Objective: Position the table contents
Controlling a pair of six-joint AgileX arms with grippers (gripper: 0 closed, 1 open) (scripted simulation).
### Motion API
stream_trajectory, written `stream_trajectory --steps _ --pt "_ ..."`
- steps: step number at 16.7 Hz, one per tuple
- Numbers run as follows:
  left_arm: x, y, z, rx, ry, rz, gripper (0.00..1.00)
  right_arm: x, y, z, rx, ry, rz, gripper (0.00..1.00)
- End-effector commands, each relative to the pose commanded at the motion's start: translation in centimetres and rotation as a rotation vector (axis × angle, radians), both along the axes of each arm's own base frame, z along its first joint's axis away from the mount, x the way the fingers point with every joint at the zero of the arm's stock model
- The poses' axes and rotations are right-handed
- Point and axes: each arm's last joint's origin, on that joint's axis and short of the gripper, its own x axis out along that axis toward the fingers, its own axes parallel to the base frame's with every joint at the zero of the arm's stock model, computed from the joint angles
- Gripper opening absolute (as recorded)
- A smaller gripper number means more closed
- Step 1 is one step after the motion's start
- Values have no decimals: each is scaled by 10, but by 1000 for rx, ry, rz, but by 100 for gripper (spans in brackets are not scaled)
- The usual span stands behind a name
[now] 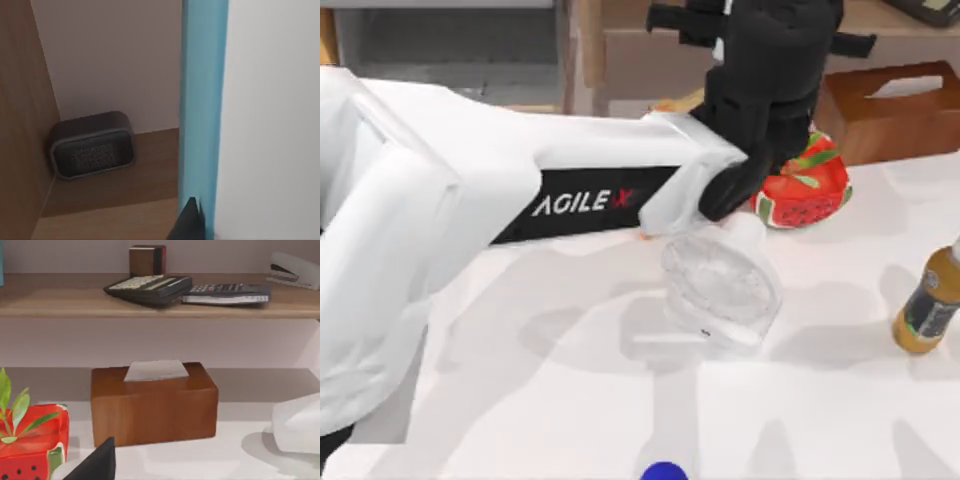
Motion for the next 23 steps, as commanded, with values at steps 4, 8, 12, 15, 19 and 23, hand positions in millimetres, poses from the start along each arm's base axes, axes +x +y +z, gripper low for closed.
stream_trajectory --steps 4,8,12,15,19,23 --pt "-45 30 3 227 -2 -86 0 0 0 0 0 0 0 100" --pt "-76 90 -9 538 8 -113 0 0 0 0 0 0 0 100" --pt "-85 159 -35 887 58 -94 0 0 0 0 0 0 0 100" --pt "-80 205 -55 1113 111 -85 0 0 0 0 0 0 0 100" --pt "-56 252 -68 1317 156 -90 0 0 0 0 0 0 0 100" --pt "-19 281 -70 1416 140 -107 0 0 0 0 0 0 0 100"
